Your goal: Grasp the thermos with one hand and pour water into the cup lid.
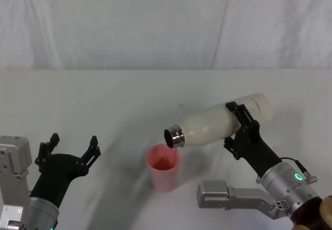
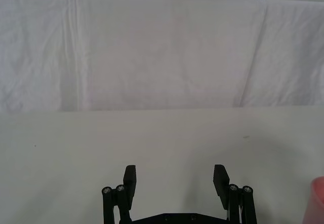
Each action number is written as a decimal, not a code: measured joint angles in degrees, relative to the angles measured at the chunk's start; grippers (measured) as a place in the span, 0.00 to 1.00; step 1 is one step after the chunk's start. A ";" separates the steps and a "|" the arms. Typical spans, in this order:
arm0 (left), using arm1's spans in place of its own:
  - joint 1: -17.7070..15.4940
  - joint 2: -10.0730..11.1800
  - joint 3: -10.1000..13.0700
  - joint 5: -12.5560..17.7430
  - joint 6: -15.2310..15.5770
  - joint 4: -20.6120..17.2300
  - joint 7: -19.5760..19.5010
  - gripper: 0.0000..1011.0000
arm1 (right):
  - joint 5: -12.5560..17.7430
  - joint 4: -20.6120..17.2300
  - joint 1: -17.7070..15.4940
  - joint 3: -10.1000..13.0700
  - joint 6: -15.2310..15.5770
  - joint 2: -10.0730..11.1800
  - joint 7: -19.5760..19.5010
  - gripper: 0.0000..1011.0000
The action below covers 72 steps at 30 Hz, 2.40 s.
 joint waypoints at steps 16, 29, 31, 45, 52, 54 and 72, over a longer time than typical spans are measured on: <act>0.00 0.00 0.00 0.00 0.00 0.00 0.00 0.99 | -0.15 0.12 0.03 -0.05 0.04 0.13 -0.15 0.94; 0.00 0.00 0.00 0.00 0.00 0.00 0.00 0.99 | -0.29 -0.06 -0.12 -0.05 0.25 0.13 -0.24 0.94; 0.00 0.00 0.00 0.00 0.00 0.00 0.00 0.99 | -0.29 -0.07 -0.17 -0.05 0.26 0.13 -0.30 0.94; 0.00 0.00 0.00 0.00 0.00 0.00 0.00 0.99 | -0.45 -0.07 -0.25 0.01 0.26 0.22 -0.43 0.94; 0.00 0.00 0.00 0.00 0.00 0.00 0.00 0.99 | -0.53 -0.07 -0.27 -0.05 0.27 0.21 -0.43 0.94; 0.00 0.00 0.00 0.00 0.00 0.00 0.00 0.99 | -0.53 -0.07 -0.30 -0.07 0.27 0.21 -0.43 0.94; 0.00 0.00 0.00 0.00 0.00 0.00 0.00 0.99 | 5.31 -1.29 -1.41 1.94 -1.25 -0.77 2.09 0.94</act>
